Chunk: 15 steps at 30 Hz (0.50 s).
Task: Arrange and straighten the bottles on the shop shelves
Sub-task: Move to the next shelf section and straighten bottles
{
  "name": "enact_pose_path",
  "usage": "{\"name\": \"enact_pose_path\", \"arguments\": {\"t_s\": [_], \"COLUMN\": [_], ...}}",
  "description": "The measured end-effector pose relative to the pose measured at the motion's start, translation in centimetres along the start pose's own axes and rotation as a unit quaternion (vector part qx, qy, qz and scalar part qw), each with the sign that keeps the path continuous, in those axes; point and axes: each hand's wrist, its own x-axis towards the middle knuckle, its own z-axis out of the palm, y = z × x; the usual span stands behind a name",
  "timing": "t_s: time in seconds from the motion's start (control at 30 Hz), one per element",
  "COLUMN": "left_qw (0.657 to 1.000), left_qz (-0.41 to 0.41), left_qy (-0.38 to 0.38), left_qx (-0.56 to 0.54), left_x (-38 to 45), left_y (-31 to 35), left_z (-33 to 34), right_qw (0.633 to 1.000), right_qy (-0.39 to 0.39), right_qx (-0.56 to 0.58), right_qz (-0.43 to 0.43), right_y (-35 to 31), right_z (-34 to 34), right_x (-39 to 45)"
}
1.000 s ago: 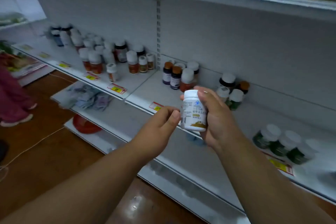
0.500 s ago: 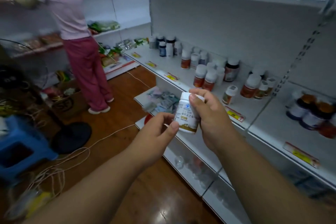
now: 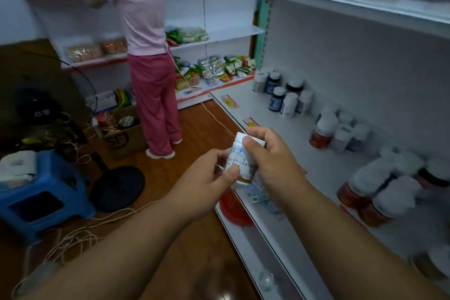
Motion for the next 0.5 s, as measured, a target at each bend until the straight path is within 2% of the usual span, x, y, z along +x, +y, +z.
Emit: {"name": "enact_pose_path", "arguments": {"t_s": [0.1,0.23,0.33,0.5], "left_qw": [1.0,0.999,0.995,0.972], "left_qz": [0.005,0.023,0.047,0.094], "left_qy": [0.013,-0.006,-0.042,-0.11], "left_qx": [0.006,0.042,0.083,0.185], "left_x": [4.6,12.0,19.2,30.1], "left_y": [-2.7,-7.4,-10.5,-13.1], "left_z": [-2.6,-5.7,-8.5,-11.5], "right_qw": [0.998,0.991,0.986,0.967], "right_qy": [-0.018,-0.014,0.021,0.09], "right_qx": [-0.047,-0.124,-0.161,-0.236], "right_qz": [-0.023,-0.04,-0.039,0.014], "right_y": [0.4,1.6,2.3,2.3], "right_z": [1.8,4.2,5.7,5.6], "right_x": [5.5,13.1,19.1,26.5]}}
